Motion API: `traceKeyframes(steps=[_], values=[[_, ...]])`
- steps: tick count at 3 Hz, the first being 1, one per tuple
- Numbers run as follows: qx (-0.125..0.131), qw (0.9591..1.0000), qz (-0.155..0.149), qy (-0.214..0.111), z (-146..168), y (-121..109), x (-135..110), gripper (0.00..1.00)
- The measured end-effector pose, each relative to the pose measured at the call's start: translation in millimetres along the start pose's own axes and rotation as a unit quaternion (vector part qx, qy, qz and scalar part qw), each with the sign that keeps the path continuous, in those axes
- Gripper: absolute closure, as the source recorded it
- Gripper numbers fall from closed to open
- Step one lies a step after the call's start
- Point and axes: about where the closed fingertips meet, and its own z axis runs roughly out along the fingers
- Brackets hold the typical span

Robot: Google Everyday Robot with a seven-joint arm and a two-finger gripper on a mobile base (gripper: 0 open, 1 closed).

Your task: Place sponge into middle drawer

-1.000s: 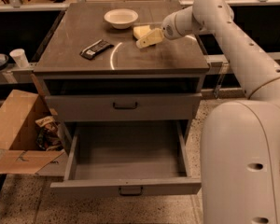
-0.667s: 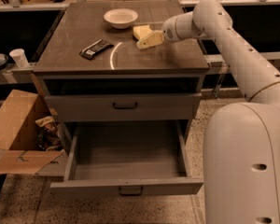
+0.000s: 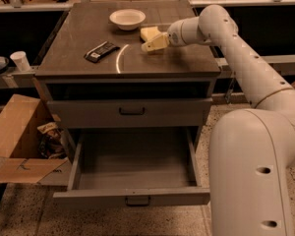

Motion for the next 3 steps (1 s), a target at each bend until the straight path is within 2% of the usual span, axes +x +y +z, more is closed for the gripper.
traceKeyframes(steps=[1, 3], values=[[-0.005, 0.9999, 0.008, -0.008, 14.5, -1.1, 1.4, 0.27], [-0.011, 0.9997, 0.012, -0.018, 17.4, 0.9, 0.9, 0.73]])
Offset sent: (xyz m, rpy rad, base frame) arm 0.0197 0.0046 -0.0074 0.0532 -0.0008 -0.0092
